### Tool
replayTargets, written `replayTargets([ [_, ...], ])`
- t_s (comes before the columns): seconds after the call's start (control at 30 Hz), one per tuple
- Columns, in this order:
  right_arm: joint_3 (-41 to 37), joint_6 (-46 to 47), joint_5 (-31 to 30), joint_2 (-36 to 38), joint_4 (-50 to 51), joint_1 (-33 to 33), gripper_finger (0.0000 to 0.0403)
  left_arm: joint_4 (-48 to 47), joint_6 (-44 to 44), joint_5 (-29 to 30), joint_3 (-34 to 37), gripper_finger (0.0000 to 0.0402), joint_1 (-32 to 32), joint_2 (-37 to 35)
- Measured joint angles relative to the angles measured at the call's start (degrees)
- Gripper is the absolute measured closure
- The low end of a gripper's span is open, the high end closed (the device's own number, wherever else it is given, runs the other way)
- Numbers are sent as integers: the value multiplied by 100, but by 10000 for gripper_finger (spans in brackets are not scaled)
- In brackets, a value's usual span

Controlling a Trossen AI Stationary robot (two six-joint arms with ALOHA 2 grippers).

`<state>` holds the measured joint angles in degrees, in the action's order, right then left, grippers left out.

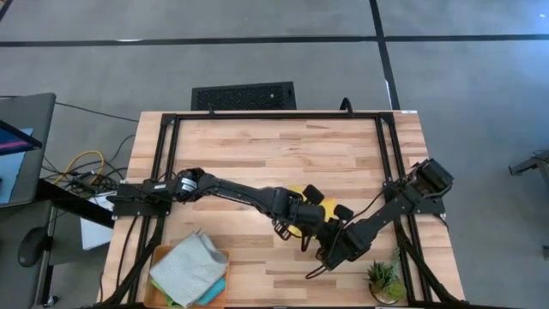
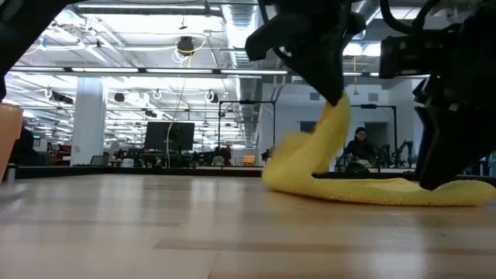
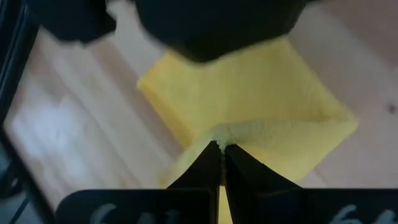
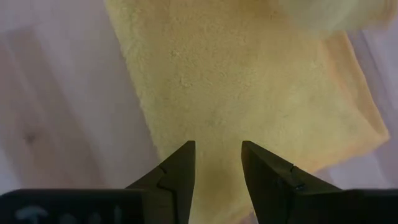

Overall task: Fold microfiber towels
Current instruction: Fold the yellow microfiber cloth

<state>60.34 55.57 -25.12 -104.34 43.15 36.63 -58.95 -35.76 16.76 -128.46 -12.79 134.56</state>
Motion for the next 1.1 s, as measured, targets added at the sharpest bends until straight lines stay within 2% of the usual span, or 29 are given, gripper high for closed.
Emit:
replayTargets([
  [0.1,0,22,100,80,101,75,249,258,-126,-292,0,401,52,0],
  [0.23,0,372,301,305,349,331,249,500,-299,-302,0,401,137,0],
  [0.57,2,1522,233,1341,819,1203,249,1207,-358,-640,0,401,407,2],
  [0.63,2,1637,175,1469,825,1345,249,1424,-405,-860,-4,401,418,28],
  [0.77,2,1783,85,1571,845,1558,249,1678,-513,-1196,-4,401,419,68],
  [1.1,0,1947,66,1548,871,1697,249,1904,-108,-1197,39,401,432,66],
])
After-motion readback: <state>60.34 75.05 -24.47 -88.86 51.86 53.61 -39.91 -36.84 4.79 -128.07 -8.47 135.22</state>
